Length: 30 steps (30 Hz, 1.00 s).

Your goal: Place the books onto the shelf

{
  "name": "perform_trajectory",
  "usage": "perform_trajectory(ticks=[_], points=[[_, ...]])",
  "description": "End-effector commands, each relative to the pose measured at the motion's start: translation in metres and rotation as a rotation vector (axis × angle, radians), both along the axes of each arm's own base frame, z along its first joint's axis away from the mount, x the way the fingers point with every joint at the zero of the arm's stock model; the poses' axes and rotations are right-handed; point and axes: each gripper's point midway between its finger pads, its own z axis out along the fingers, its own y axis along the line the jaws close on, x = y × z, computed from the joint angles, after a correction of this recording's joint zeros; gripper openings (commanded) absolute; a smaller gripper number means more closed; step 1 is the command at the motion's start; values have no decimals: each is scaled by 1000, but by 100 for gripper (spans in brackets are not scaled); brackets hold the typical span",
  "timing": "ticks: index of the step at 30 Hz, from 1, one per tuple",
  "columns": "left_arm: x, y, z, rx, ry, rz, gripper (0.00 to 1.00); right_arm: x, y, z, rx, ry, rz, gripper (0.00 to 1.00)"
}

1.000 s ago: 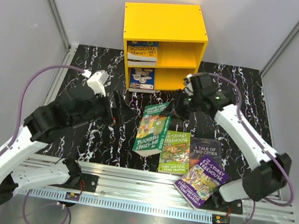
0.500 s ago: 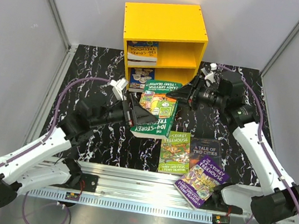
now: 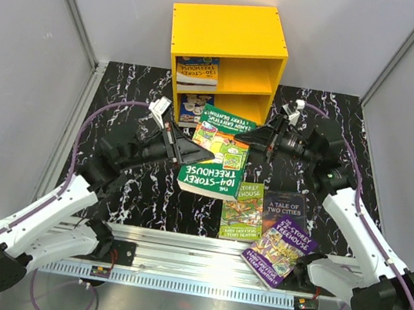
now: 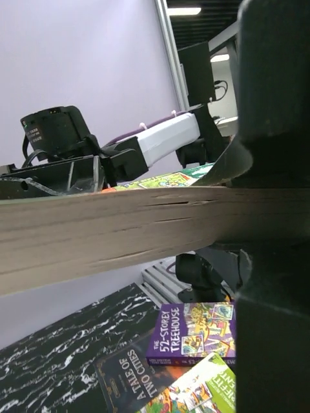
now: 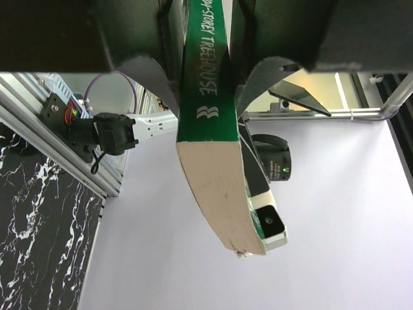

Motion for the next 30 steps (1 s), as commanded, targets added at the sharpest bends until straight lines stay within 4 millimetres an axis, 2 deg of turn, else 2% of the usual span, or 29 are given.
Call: perform_trajectory(ticks=[1, 2, 3, 4, 5, 6, 9, 10, 11, 13, 14, 16, 17, 22, 26, 30], points=[[-4, 8, 1, 94, -28, 18, 0, -9, -3, 25, 24, -56, 17, 20], [2, 12, -2, 116, -33, 64, 0, -9, -3, 26, 12, -55, 13, 81], [4, 15, 1, 127, -33, 87, 0, -8, -4, 18, -16, -27, 3, 99], [7, 19, -11, 174, 4, 115, 0, -6, -5, 6, -66, 2, -12, 100], [15, 24, -12, 198, 0, 175, 0, -7, -7, 4, -84, 8, -17, 100], [19, 27, -15, 218, 6, 201, 0, -9, -9, -10, -128, 53, -21, 100], [31, 30, -19, 246, 24, 256, 0, -16, -13, -32, -171, 116, -26, 100], [35, 29, -17, 237, 22, 267, 0, -21, -15, -35, -174, 128, -32, 100], [40, 28, -17, 230, 36, 287, 0, -25, -17, -49, -185, 164, -31, 100], [49, 25, -19, 224, 47, 308, 0, -33, -20, -54, -167, 197, -43, 100], [55, 27, -15, 221, 54, 344, 0, -37, -21, -67, -168, 232, -47, 100], [63, 23, -16, 216, 71, 352, 0, -42, -24, -67, -136, 240, -65, 100], [65, 20, -12, 198, 76, 352, 0, -44, -25, -77, -137, 262, -68, 100], [74, 9, -2, 151, 79, 341, 0, -44, -27, -92, -140, 291, -85, 100], [78, 4, -1, 137, 93, 339, 0, -42, -26, -104, -160, 305, -82, 91], [79, 3, -5, 137, 106, 345, 0, -35, -23, -101, -129, 291, -86, 74]])
